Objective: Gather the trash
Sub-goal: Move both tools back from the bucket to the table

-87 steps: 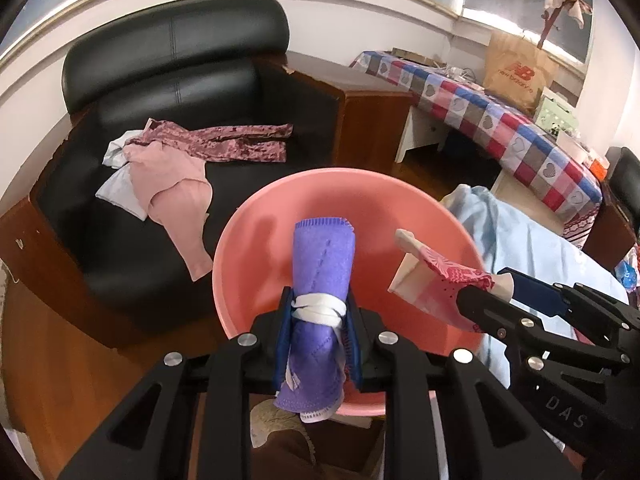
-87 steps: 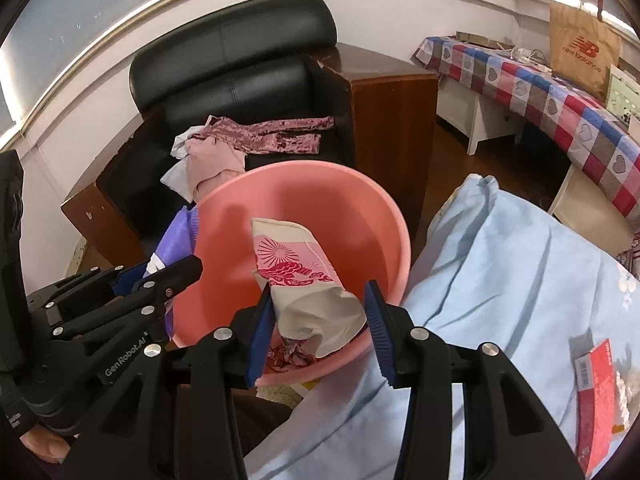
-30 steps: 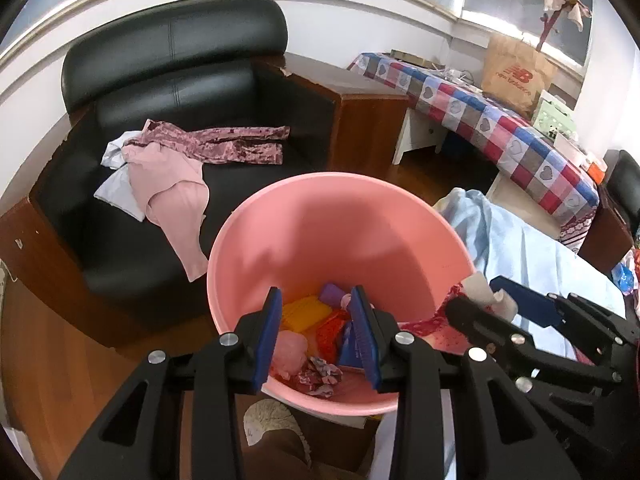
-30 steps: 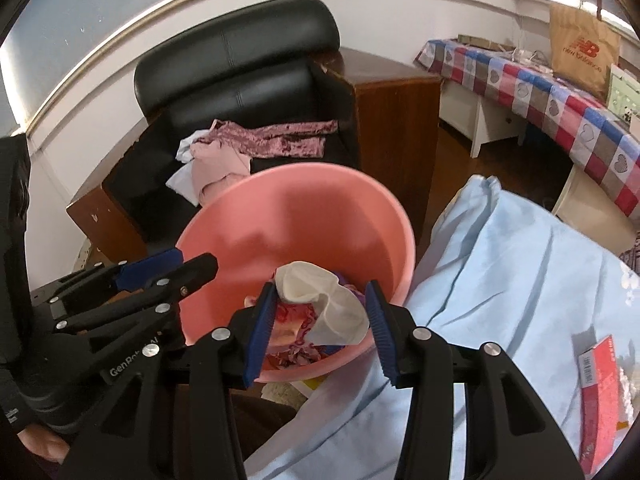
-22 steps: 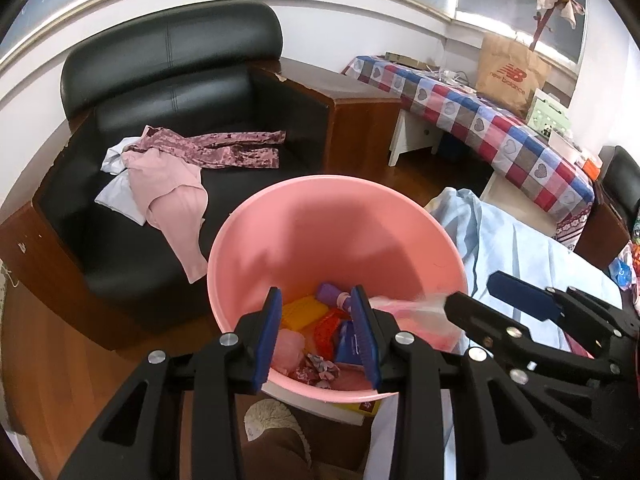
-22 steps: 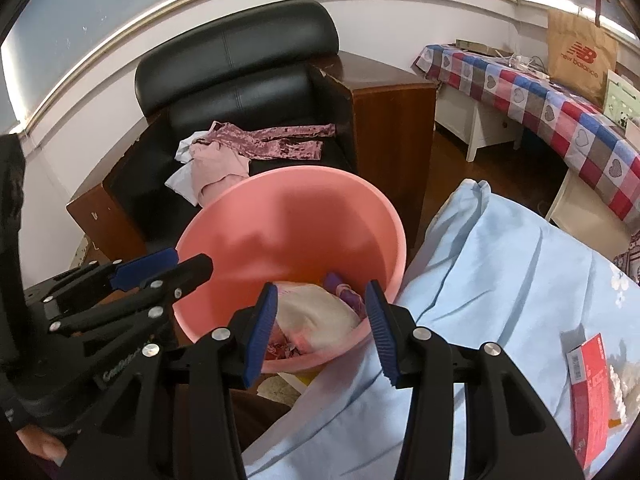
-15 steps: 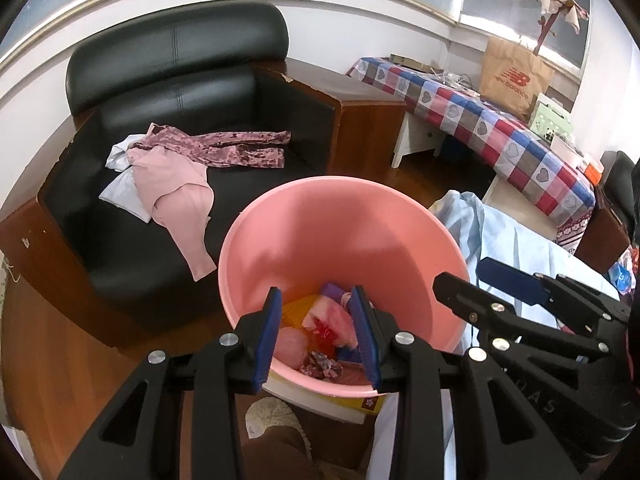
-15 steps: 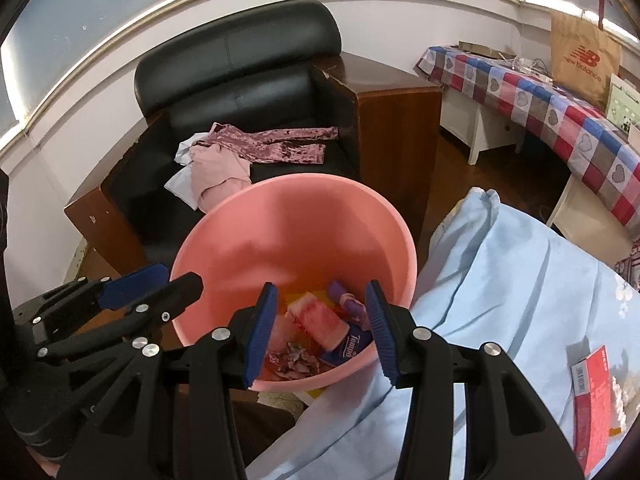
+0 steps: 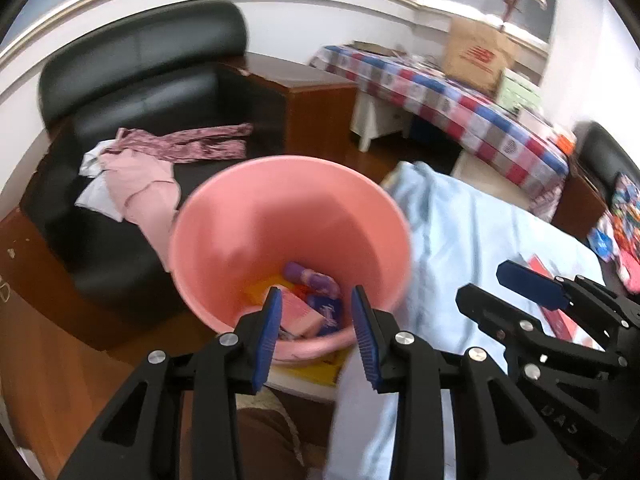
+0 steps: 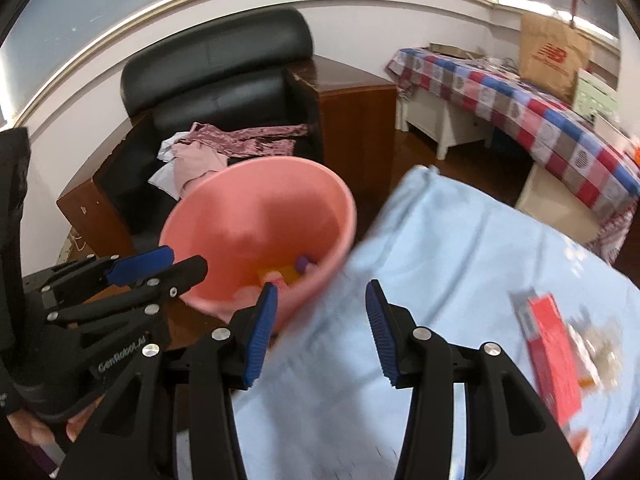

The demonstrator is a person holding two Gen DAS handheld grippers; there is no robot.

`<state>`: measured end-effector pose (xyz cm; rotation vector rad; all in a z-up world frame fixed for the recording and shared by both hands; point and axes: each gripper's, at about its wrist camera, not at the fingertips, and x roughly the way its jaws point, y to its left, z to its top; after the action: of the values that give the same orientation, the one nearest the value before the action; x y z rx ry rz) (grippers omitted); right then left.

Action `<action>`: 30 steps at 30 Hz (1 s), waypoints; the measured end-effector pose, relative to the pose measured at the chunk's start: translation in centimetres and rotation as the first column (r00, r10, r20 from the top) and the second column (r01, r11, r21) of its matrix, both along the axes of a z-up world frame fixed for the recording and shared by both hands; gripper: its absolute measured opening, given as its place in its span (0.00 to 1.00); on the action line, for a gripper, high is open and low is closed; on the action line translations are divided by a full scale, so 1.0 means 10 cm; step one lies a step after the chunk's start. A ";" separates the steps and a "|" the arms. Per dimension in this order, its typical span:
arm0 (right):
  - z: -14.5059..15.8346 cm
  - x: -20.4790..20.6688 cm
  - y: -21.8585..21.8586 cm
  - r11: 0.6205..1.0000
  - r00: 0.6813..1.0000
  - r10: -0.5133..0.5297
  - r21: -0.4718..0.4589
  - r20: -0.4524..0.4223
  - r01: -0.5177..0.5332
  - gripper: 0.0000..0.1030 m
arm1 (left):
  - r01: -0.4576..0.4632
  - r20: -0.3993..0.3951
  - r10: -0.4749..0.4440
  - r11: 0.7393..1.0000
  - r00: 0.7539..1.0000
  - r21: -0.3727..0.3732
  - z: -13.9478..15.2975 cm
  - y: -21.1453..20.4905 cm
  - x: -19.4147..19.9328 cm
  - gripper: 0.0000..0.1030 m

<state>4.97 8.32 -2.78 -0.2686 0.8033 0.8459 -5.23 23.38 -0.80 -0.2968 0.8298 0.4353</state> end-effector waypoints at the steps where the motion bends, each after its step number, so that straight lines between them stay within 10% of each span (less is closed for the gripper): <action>1: -0.01 -0.01 -0.06 1.000 1.000 -0.011 -0.002 -0.003 0.011 0.45 | 0.011 -0.004 -0.011 1.000 1.000 0.000 0.00 -0.07 0.01 0.34; 30: -0.25 -0.22 -2.31 0.908 0.908 -0.418 0.004 -0.031 0.418 0.45 | 0.411 -0.118 -0.408 0.911 0.905 0.006 -0.19 -1.89 0.48 0.37</action>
<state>2.72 -14.78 -5.30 -0.0673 0.8454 0.4485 -0.46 4.45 -2.66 -0.0621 0.9698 0.0693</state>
